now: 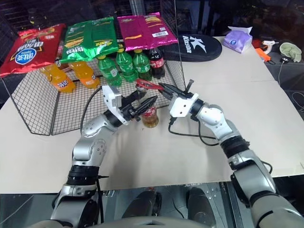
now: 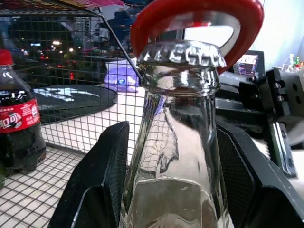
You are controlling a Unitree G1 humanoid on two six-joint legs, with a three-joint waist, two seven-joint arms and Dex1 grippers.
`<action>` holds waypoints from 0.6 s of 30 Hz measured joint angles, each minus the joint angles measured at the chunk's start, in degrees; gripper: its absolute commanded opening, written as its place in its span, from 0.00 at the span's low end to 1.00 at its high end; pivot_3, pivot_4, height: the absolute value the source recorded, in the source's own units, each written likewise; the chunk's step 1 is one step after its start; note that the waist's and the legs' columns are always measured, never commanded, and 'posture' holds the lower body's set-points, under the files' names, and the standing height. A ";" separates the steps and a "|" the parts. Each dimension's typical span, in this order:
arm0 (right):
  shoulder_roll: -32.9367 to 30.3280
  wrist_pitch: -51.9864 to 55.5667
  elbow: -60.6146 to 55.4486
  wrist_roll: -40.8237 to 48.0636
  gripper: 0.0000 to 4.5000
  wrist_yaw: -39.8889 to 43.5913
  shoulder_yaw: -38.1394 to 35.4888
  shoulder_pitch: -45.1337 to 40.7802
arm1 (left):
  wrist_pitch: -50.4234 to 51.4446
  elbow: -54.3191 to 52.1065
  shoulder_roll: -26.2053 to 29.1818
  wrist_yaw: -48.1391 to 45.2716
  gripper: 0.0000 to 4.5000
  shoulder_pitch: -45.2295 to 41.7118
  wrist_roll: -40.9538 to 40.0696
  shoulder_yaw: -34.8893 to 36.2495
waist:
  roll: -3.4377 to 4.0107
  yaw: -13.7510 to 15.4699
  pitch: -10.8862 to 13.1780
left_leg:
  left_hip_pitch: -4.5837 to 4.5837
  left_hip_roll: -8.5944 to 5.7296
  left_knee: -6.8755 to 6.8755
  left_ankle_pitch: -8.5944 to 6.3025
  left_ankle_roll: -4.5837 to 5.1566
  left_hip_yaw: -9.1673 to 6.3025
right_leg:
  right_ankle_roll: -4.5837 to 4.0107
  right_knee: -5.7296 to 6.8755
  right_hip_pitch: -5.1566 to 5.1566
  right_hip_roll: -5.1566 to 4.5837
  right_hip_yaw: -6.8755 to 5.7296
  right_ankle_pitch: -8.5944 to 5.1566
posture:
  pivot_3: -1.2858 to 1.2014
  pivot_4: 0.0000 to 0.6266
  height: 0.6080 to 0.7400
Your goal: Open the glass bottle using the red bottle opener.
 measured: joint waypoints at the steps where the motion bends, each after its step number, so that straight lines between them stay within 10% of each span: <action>1: 0.69 1.37 -1.01 0.86 0.00 1.10 0.03 0.35 | -0.01 -0.17 0.01 0.03 0.48 0.25 -0.03 0.11 | 0.00 0.03 0.00 | 0.00 -0.01 0.02 0.00 0.00 0.00 | 0.00 0.01 0.01 0.00 0.00 0.00 | 0.52 0.24 1.00; 18: 2.88 6.37 -3.50 -0.20 0.00 2.11 0.03 2.22 | -0.03 -0.87 -0.13 0.06 0.48 1.27 -0.08 0.29 | 0.07 0.06 -0.08 | 0.11 -0.02 0.04 0.00 0.00 -0.04 | 0.00 0.04 0.06 0.01 -0.03 0.00 | 0.52 0.24 1.00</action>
